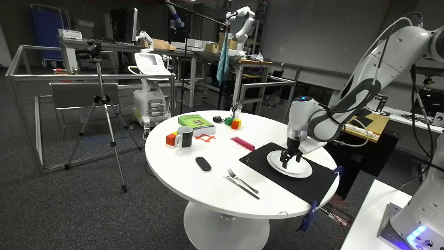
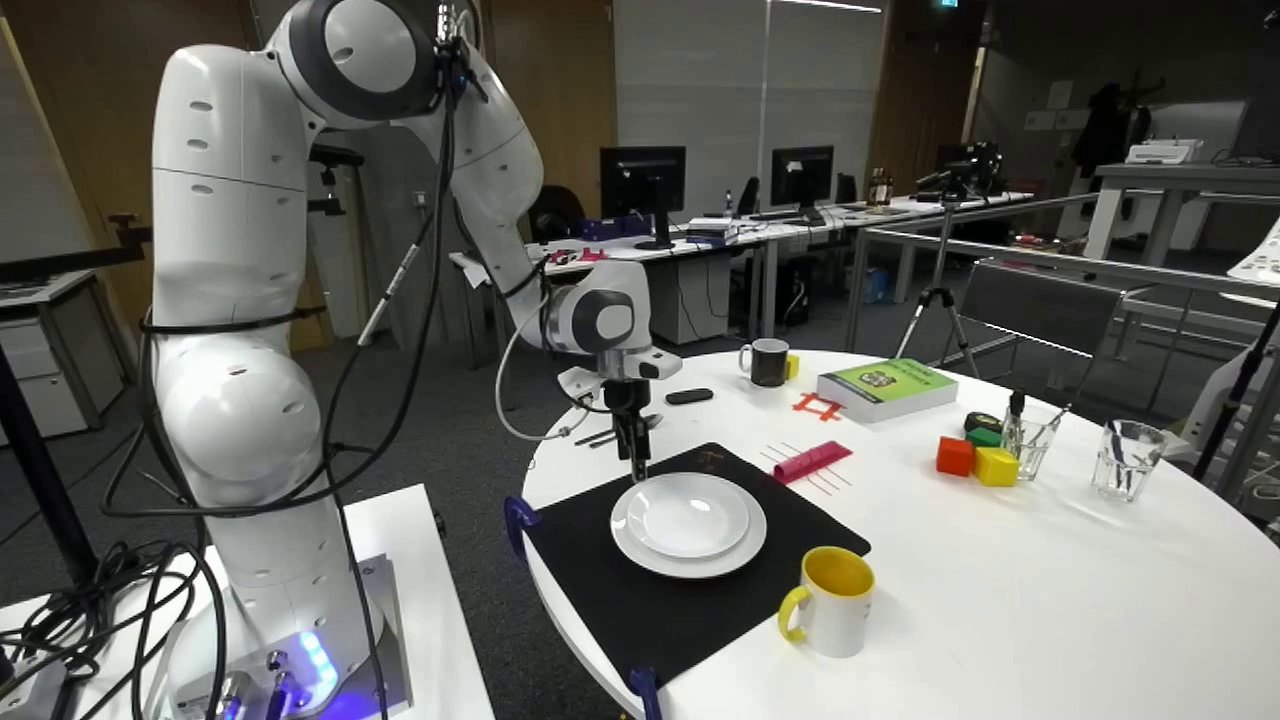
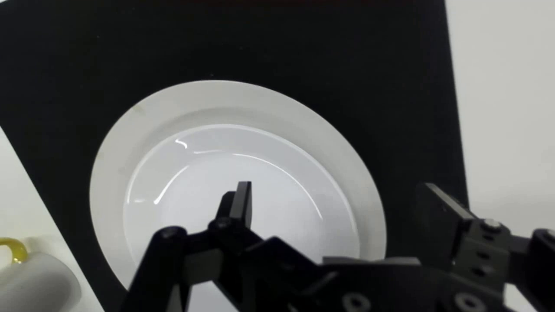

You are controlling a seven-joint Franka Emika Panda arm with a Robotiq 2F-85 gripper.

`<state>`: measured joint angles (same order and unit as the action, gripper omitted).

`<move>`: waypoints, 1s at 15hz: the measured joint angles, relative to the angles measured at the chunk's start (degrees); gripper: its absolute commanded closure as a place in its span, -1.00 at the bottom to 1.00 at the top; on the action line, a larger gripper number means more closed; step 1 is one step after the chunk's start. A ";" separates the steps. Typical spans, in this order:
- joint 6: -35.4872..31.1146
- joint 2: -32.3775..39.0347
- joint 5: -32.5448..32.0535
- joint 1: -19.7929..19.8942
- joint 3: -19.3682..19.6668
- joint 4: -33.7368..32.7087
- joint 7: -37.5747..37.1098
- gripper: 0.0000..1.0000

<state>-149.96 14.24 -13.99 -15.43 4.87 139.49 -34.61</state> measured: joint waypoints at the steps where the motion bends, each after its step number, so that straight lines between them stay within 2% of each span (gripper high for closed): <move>1: -2.20 -0.57 -1.46 0.64 0.66 1.96 0.00 -1.00; 5: -12.61 -2.21 -6.01 3.12 4.06 8.67 0.04 -1.00; 8: -23.69 -2.77 -6.74 5.50 6.56 13.24 1.57 -1.00; 10: -31.02 -2.78 -6.72 8.20 6.69 16.00 4.14 -1.00; 12: -37.07 -2.77 -6.79 11.95 5.27 18.30 6.90 -1.00; 13: -39.62 -2.77 -4.81 14.37 3.25 19.38 9.77 -1.00; 15: -42.82 -2.13 -8.56 19.99 -0.84 19.62 10.34 -1.00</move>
<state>-192.79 12.12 -22.55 4.56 4.03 159.10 -24.27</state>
